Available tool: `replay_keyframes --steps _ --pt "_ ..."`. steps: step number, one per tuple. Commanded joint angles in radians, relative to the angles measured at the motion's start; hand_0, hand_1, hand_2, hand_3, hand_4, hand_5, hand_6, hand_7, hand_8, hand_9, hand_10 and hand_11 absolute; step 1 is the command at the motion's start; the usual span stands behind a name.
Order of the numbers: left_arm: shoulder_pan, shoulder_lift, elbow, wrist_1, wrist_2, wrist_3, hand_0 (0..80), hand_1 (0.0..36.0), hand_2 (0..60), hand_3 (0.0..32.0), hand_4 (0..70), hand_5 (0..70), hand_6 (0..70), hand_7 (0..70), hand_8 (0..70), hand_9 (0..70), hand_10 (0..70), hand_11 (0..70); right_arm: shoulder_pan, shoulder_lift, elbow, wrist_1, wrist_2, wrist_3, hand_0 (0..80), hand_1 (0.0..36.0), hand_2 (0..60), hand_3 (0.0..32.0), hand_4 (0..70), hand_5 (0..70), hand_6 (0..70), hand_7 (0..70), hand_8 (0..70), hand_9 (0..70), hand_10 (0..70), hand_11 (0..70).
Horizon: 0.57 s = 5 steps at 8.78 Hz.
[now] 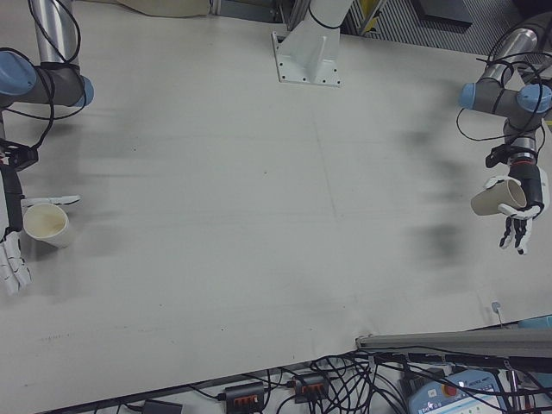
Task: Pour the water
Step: 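Reach the right hand to the white cup and grasp it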
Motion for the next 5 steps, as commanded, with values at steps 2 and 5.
replay_keyframes --steps 2,5 --pt "-0.002 0.012 0.007 -0.024 0.0 -0.005 58.9 36.0 60.0 0.0 70.0 70.0 8.3 12.9 2.7 2.7 8.3 13.6 -0.005 0.011 0.001 -0.002 0.017 -0.02 50.4 10.1 6.1 0.0 70.0 48.2 11.3 17.1 14.5 18.8 3.9 5.5" --pt "-0.002 0.015 0.024 -0.011 0.002 -0.044 58.7 36.0 60.0 0.0 70.0 70.0 8.2 12.7 2.7 2.6 8.3 13.7 0.001 0.01 0.007 -0.001 0.026 -0.019 51.1 17.1 36.2 0.0 70.0 70.0 15.6 18.5 17.4 22.5 7.1 10.2"
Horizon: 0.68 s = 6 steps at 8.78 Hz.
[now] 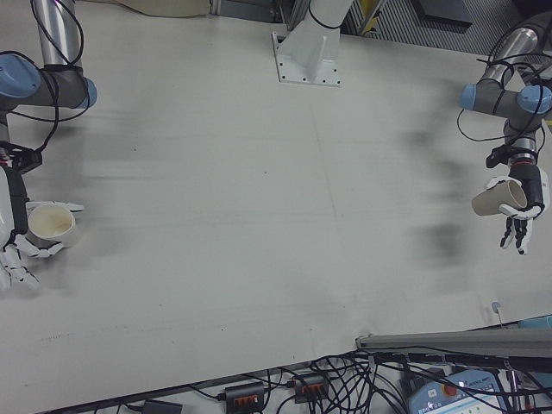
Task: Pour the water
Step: 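Reach the right hand to the white cup and grasp it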
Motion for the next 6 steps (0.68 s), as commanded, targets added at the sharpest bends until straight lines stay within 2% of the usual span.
replay_keyframes --steps 1,2,3,5,6 --pt "-0.001 0.003 0.007 0.005 0.002 -0.016 58.8 36.0 60.0 0.0 70.0 70.0 8.2 12.7 2.6 2.5 8.3 13.6 0.005 -0.003 0.008 0.001 0.027 0.006 50.8 14.8 26.5 0.0 70.0 70.0 15.0 17.9 16.9 21.8 6.3 9.1" --pt "-0.001 0.003 0.004 0.005 0.002 -0.017 58.7 36.0 60.0 0.0 70.0 70.0 8.2 12.6 2.5 2.4 8.2 13.5 0.015 -0.004 0.014 0.001 0.027 0.012 50.3 13.5 21.2 0.0 70.0 67.9 14.2 17.5 16.1 20.9 5.8 8.4" --pt "-0.001 0.001 -0.006 0.012 0.002 -0.017 59.1 36.0 60.0 0.0 70.0 70.0 8.2 12.5 2.4 2.3 8.1 13.3 0.034 -0.02 0.04 0.001 0.027 0.022 50.7 14.3 21.5 0.0 67.8 65.9 13.4 16.9 15.5 20.2 5.2 7.7" --pt "0.002 -0.008 -0.022 0.032 0.002 -0.014 59.8 36.0 60.0 0.0 70.0 70.0 8.5 12.8 2.5 2.5 8.1 13.3 0.078 -0.084 0.159 0.001 0.024 0.064 51.6 17.3 27.2 0.0 61.9 62.9 12.2 16.4 14.8 18.9 4.2 6.6" --pt "0.007 -0.02 -0.035 0.049 0.002 -0.007 60.3 36.0 60.0 0.0 70.0 70.0 8.7 13.0 2.5 2.5 8.0 13.3 0.104 -0.11 0.248 -0.007 0.017 0.098 53.1 19.3 30.4 0.0 63.5 63.8 13.8 17.9 14.4 18.0 3.4 5.5"
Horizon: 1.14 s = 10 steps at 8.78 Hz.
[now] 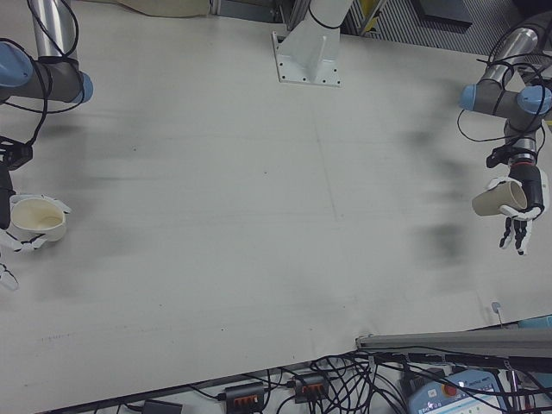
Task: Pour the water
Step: 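Carry both cups toward the table center, raising the white cup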
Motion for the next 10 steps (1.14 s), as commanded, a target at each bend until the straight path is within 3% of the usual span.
replay_keyframes --steps 1,2,3,5,6,7,10 --pt "0.009 -0.082 -0.028 0.089 0.005 0.014 60.9 36.0 60.0 0.0 70.0 70.0 8.8 13.3 2.4 2.6 8.1 13.5 0.075 -0.077 0.251 -0.026 -0.011 0.062 54.1 21.6 35.9 0.0 67.0 64.8 15.2 19.2 14.1 17.3 2.6 4.6" --pt "0.058 -0.139 -0.027 0.132 0.005 0.012 61.2 36.0 60.0 0.0 70.0 70.0 9.3 13.7 2.6 2.8 8.3 13.9 0.081 -0.091 0.358 -0.097 -0.011 0.062 56.4 25.4 45.0 0.0 70.0 66.8 16.7 21.0 13.0 15.8 1.6 3.3" --pt "0.107 -0.197 -0.022 0.184 0.005 0.014 60.8 36.0 60.0 0.0 70.0 70.0 8.9 13.1 2.5 2.6 8.2 13.6 0.081 -0.087 0.468 -0.227 -0.011 0.061 61.2 29.7 49.8 0.0 70.0 70.0 19.3 22.5 11.4 13.2 0.0 0.4" --pt "0.217 -0.306 -0.015 0.306 -0.009 0.023 61.0 36.0 60.0 0.0 70.0 70.0 9.2 13.1 2.6 2.5 8.0 13.4 0.072 -0.009 0.592 -0.465 -0.005 0.061 63.5 32.2 52.8 0.0 70.0 70.0 21.1 22.6 10.1 11.1 0.0 0.0" --pt "0.28 -0.363 -0.015 0.347 -0.03 0.053 61.6 36.0 60.0 0.0 70.0 70.0 9.4 13.1 2.8 2.7 8.2 13.7 0.067 0.034 0.618 -0.556 0.0 0.061 69.0 35.3 59.0 0.0 70.0 70.0 22.4 23.0 9.7 9.9 0.0 0.0" --pt "0.323 -0.404 -0.015 0.359 -0.035 0.099 61.1 36.0 60.0 0.0 70.0 70.0 9.2 12.8 2.8 2.7 8.4 13.9 0.063 0.062 0.635 -0.598 0.001 0.057 77.5 36.0 60.0 0.0 70.0 70.0 22.9 23.0 9.3 9.0 0.0 0.0" --pt "0.46 -0.493 0.019 0.361 -0.064 0.202 61.6 36.0 60.0 0.0 70.0 70.0 10.1 13.5 3.0 2.8 8.3 13.9 0.018 0.07 0.742 -0.727 0.064 0.05 80.0 36.0 60.0 0.0 70.0 70.0 26.8 27.3 9.8 9.1 0.0 0.0"
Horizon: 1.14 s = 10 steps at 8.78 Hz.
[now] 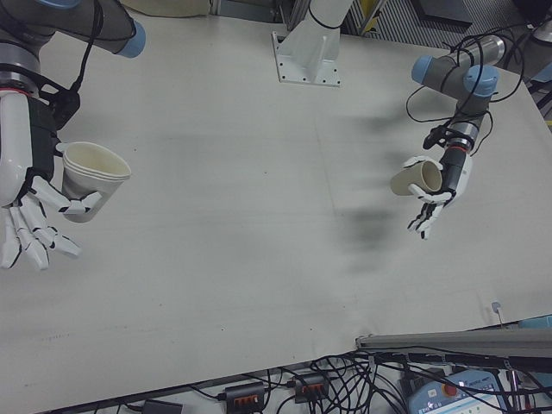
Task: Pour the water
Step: 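Carry both cups toward the table center, raising the white cup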
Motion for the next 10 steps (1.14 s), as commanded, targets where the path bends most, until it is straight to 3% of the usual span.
replay_keyframes --steps 1,3,7,10 --pt "0.128 -0.126 0.076 0.006 -0.033 0.074 61.9 36.0 60.0 0.0 70.0 70.0 10.4 13.6 3.1 3.0 8.4 14.0 -0.068 0.013 0.098 -0.115 0.082 -0.005 80.0 36.0 60.0 0.0 70.0 70.0 26.6 27.2 9.7 9.0 0.0 0.0" --pt "0.168 -0.227 0.181 0.003 -0.033 0.088 62.6 36.0 60.0 0.0 70.0 70.0 11.0 13.9 3.2 2.9 8.2 13.7 -0.119 0.043 0.161 -0.201 0.155 -0.045 80.0 36.0 60.0 0.0 70.0 70.0 28.6 29.2 10.0 9.3 0.0 0.0" --pt "0.17 -0.382 0.393 -0.075 -0.048 0.097 63.1 36.0 60.0 0.0 70.0 70.0 13.1 15.2 3.7 3.2 8.0 13.5 -0.17 0.062 0.23 -0.233 0.181 -0.183 80.0 36.0 60.0 0.0 70.0 70.0 29.2 29.5 9.9 9.2 0.0 0.0" --pt "0.152 -0.465 0.447 -0.084 -0.075 0.102 63.1 36.0 60.0 0.0 70.0 70.0 15.7 17.5 4.6 4.2 8.7 14.4 -0.32 0.088 0.305 -0.262 0.285 -0.324 80.0 36.0 60.0 0.0 70.0 70.0 30.3 30.7 9.8 9.7 0.0 0.0"
